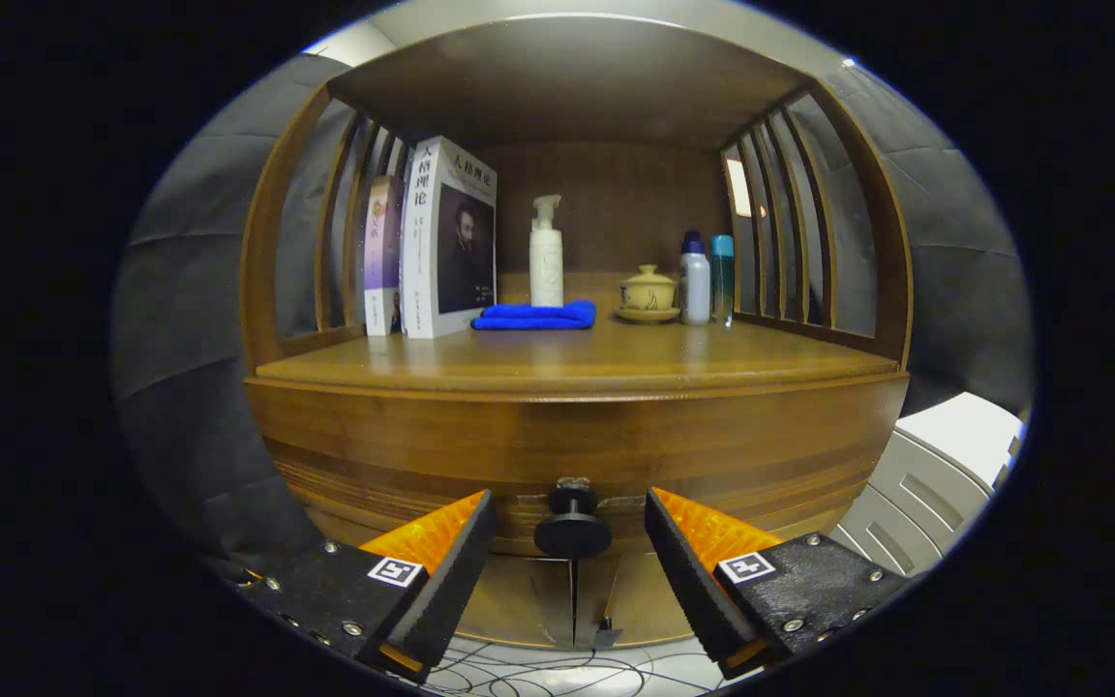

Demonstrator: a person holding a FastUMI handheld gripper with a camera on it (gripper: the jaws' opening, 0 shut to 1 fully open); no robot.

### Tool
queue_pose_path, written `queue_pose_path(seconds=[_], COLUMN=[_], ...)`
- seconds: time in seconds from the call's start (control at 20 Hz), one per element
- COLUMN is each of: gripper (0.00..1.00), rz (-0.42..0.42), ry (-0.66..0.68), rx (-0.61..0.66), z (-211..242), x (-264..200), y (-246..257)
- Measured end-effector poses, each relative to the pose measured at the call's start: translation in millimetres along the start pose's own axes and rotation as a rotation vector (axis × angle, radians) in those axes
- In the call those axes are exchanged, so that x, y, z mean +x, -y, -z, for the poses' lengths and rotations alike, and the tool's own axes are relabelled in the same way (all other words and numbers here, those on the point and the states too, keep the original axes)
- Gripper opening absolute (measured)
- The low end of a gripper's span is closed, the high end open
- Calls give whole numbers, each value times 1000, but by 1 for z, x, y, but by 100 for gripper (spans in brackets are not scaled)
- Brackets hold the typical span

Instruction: Pull open the drawer, take out the items inside it, and place them on the countertop above the cabinet.

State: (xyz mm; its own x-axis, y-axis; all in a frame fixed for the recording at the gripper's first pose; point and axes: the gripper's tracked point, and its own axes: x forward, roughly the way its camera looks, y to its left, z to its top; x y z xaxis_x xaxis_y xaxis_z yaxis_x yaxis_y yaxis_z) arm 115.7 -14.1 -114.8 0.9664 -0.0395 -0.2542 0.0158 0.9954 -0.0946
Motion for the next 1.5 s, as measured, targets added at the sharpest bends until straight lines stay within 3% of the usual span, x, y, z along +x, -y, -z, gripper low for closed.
queue_pose_path(seconds=[0.25,0.6,0.85,1.5], gripper=[81,42,39,38], rz=[3,-15,-14,-20], ry=[-10,-5,-17,20], rx=[26,-5,-6,-58], z=[6,6,8,25], x=[13,17,7,-73], y=[7,-1,-1,-6])
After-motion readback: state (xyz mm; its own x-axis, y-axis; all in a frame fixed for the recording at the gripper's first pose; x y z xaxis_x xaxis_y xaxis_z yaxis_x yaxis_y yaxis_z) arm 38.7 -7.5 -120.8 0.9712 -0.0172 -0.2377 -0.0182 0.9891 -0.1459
